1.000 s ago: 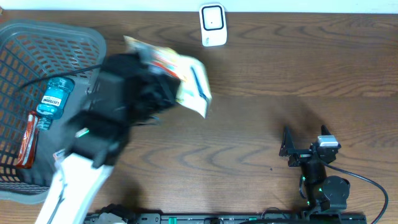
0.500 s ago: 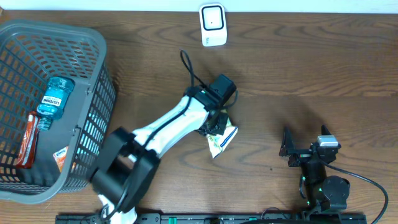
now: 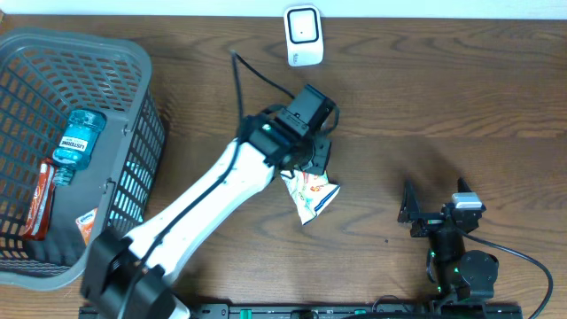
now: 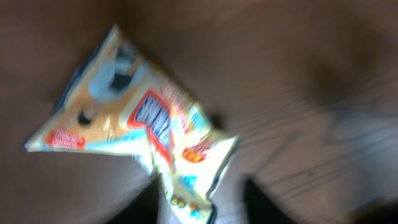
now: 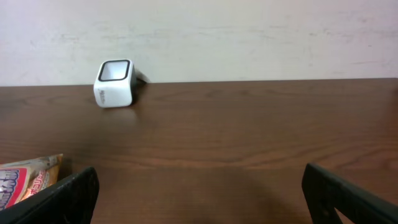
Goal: Scan the item barcode
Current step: 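Lift the snack bag out and drop it on the table center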
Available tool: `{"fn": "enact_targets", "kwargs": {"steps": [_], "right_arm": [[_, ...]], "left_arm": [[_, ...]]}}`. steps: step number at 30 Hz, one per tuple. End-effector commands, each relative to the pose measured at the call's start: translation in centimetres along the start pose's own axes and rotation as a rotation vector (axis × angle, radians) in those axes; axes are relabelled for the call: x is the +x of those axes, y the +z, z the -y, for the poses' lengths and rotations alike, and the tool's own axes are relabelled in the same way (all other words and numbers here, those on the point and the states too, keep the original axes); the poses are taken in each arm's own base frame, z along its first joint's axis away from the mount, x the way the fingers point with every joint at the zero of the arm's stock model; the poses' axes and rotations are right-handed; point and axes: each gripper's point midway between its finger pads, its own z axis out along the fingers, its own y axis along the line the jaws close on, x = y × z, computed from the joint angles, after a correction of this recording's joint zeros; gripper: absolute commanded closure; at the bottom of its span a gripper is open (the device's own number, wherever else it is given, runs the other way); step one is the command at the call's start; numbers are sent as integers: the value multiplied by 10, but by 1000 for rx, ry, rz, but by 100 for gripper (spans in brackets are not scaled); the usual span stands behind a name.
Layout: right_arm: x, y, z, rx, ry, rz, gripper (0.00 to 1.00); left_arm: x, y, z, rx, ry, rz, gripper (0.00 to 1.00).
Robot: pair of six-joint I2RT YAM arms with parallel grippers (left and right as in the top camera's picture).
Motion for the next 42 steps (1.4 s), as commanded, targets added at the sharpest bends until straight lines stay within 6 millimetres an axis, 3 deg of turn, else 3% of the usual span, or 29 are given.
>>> {"fn": "enact_targets", "kwargs": {"steps": [1, 8, 13, 15, 19, 22, 25, 28, 30, 32, 33, 35, 36, 38, 42], "right_arm": [[1, 0, 2, 6, -1, -3, 1], [1, 0, 2, 6, -1, -3, 1], [1, 0, 2, 6, -1, -3, 1], [1, 0, 2, 6, -1, -3, 1], [1, 0, 1, 6, -1, -3, 1], [1, 0, 2, 6, -1, -3, 1], [1, 0, 1, 6, -1, -3, 1], [1, 0, 1, 6, -1, -3, 1], [1, 0, 2, 6, -1, -3, 1], [1, 0, 1, 6, -1, -3, 1], [1, 0, 2, 6, -1, -3, 1], [1, 0, 1, 6, -1, -3, 1], [1, 0, 1, 6, -1, -3, 1], [1, 0, 1, 6, -1, -3, 1], [1, 0, 2, 6, -1, -3, 1]], "left_arm": [[-8, 7, -2, -6, -6, 24, 81], [15, 69, -19, -63, -62, -93, 89], [37, 104, -58, -266, -253, -149, 92], [57, 120, -78, -376, -371, -193, 92], [80, 146, -90, -438, -432, -258, 92], [113, 162, -100, -524, -484, -353, 92], [97, 148, -89, -485, -466, -310, 92], [62, 118, -71, -402, -414, -215, 92], [24, 73, -57, -339, -385, -71, 86], [2, 37, -57, -337, -386, 54, 76], [-12, 11, -62, -355, -389, 144, 69], [-29, -31, -79, -416, -405, 284, 67], [-32, -41, -87, -444, -414, 315, 67], [-33, -44, -99, -462, -434, 317, 67], [-15, -7, -121, -458, -488, 181, 70]]}}
